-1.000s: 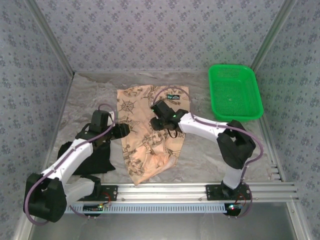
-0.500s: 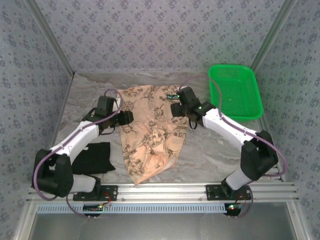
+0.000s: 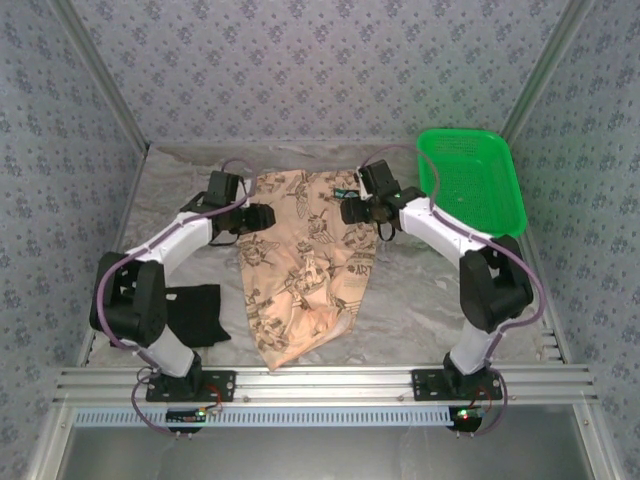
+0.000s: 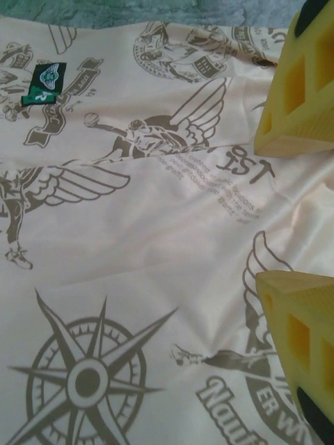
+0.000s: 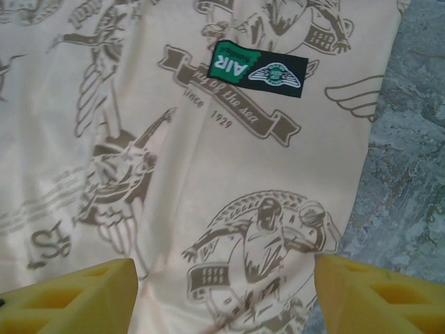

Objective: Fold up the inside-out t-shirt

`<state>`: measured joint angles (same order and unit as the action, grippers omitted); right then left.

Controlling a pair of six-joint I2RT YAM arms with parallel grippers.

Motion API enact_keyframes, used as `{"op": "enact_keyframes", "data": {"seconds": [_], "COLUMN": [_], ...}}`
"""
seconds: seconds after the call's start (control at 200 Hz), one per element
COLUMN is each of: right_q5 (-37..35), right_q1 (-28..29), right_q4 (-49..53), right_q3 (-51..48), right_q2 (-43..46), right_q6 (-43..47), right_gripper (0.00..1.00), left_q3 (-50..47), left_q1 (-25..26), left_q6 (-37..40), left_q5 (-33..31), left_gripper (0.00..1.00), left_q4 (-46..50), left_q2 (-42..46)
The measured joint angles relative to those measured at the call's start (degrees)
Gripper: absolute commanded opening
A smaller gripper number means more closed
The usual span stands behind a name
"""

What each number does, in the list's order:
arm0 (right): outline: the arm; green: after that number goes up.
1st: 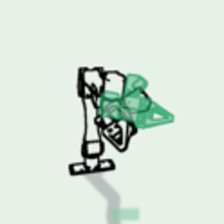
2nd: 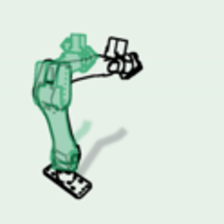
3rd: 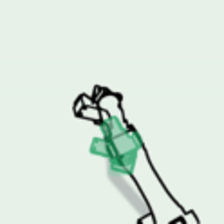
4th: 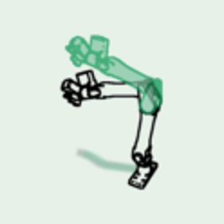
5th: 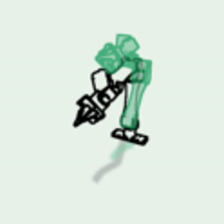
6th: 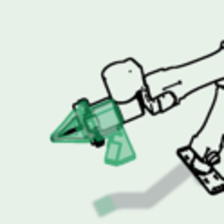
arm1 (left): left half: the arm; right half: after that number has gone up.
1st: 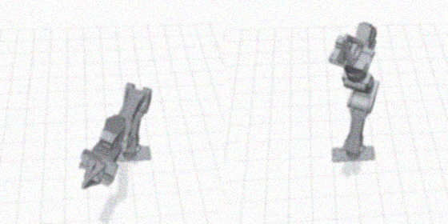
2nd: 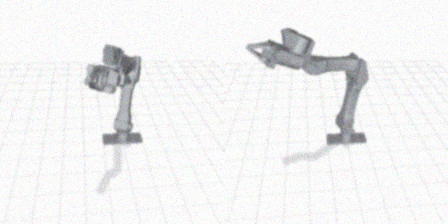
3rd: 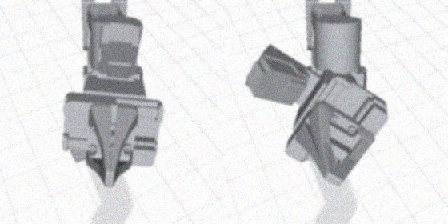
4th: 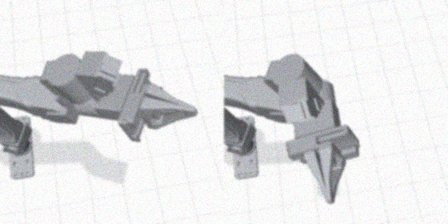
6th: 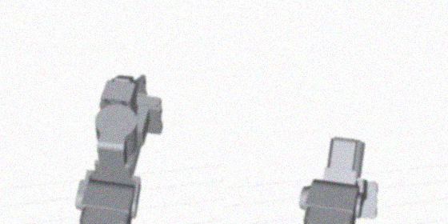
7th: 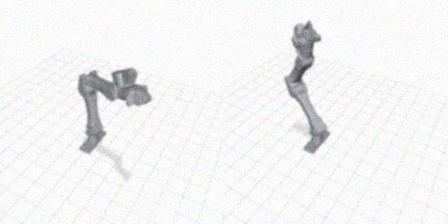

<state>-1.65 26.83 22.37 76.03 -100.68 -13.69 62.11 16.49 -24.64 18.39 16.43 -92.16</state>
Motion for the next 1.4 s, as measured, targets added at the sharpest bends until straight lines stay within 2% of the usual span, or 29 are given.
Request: {"op": "enact_keyframes", "data": {"seconds": [0.13,0.4,0.695,0.775,0.835,0.86,1.004,1.109,1.134,1.174,1.214,1.259,1.324,1.399], "right_q5": [0.68,1.25,3.98,4.55,4.87,5.01,6.16,8.13,8.81,9.70,10.58,11.47,12.68,13.77], "right_q1": [-1.68,-2.73,-1.88,-1.20,-0.70,-0.50,0.11,0.04,0.02,-0.02,0.00,0.00,0.00,0.07], "right_q4": [0.17,1.20,1.25,1.22,1.22,1.22,1.27,2.60,3.02,3.54,4.04,4.52,4.92,5.25], "right_q3": [2.19,5.40,6.75,6.73,6.73,6.71,5.75,5.53,5.53,5.46,5.29,4.90,3.87,2.38], "right_q2": [-3.08,-3.39,-4.50,-4.50,-4.50,-4.48,-3.65,-2.12,-1.57,-0.61,0.57,2.01,3.85,5.16], "right_q6": [-0.02,-0.07,-0.90,-0.92,-1.09,-1.14,-1.77,-2.84,-3.32,-3.93,-4.63,-5.31,-6.10,-6.69], "right_gripper": [0.70,0.70,0.69,0.69,0.69,0.69,0.69,0.69,0.69,0.69,0.69,0.69,0.69,0.69], "left_q3": [0.26,-2.38,-2.89,-1.77,-0.59,-0.11,1.40,-0.15,-1.33,-3.87,-7.52,-11.78,-17.62,-22.80], "left_q1": [2.34,16.41,16.44,16.57,16.70,16.70,16.63,17.27,17.77,19.47,22.93,27.43,33.33,36.44], "left_q6": [0.13,1.03,-1.84,-2.01,-1.36,-1.07,3.96,8.02,8.90,10.14,11.15,11.06,10.38,8.83], "left_q5": [4.57,11.04,7.65,7.87,8.24,8.55,11.45,10.91,10.64,10.69,10.93,11.34,13.86,15.28], "left_gripper": [0.49,0.57,0.56,0.46,0.10,0.01,0.00,0.00,0.04,0.18,0.34,0.45,0.52,0.54], "left_q4": [1.57,9.35,6.82,5.64,4.96,4.74,6.43,7.98,7.48,6.16,3.54,0.33,-4.11,-6.93], "left_q2": [-0.13,5.51,1.57,-1.95,-4.72,-5.66,-5.18,5.31,9.03,15.76,22.73,28.33,32.37,32.24]}}
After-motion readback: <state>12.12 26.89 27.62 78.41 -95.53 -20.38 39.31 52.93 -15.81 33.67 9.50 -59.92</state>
